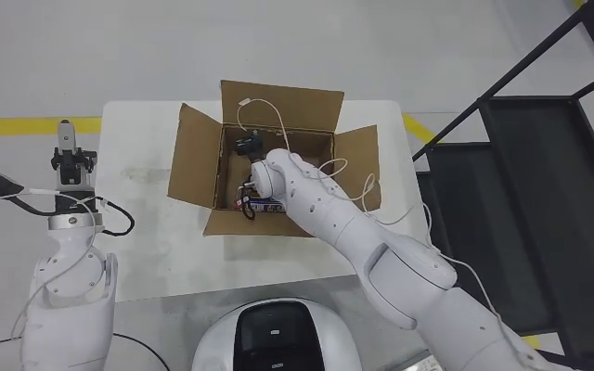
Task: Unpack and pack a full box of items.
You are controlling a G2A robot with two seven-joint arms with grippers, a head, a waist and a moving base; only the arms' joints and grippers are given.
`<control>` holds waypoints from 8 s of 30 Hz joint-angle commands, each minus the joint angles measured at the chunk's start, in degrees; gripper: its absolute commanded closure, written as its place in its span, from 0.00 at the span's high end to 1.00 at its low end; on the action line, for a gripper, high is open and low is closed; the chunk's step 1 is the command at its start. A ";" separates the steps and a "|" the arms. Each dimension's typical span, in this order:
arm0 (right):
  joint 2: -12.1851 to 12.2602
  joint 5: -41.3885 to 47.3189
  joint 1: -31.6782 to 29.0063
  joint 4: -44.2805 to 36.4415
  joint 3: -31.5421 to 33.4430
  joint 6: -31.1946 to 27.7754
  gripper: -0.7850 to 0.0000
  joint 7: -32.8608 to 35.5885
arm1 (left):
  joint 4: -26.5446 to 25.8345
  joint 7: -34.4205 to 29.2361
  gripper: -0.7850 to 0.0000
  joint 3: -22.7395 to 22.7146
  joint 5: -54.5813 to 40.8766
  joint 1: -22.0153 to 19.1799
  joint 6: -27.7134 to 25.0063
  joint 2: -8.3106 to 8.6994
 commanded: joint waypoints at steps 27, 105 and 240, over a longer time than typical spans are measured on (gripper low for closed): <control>-4.02 -0.66 1.85 10.34 0.43 -2.16 0.71 -4.79 | 0.00 0.00 1.00 0.00 0.00 0.00 0.00 0.00; 10.32 -14.49 -18.35 -45.85 27.60 -11.87 0.00 22.30 | 0.00 0.00 1.00 0.00 0.00 0.00 0.00 0.00; 13.91 -23.58 -19.87 -31.14 25.28 -19.33 0.00 13.09 | 0.00 0.00 1.00 0.00 0.00 0.00 0.00 0.00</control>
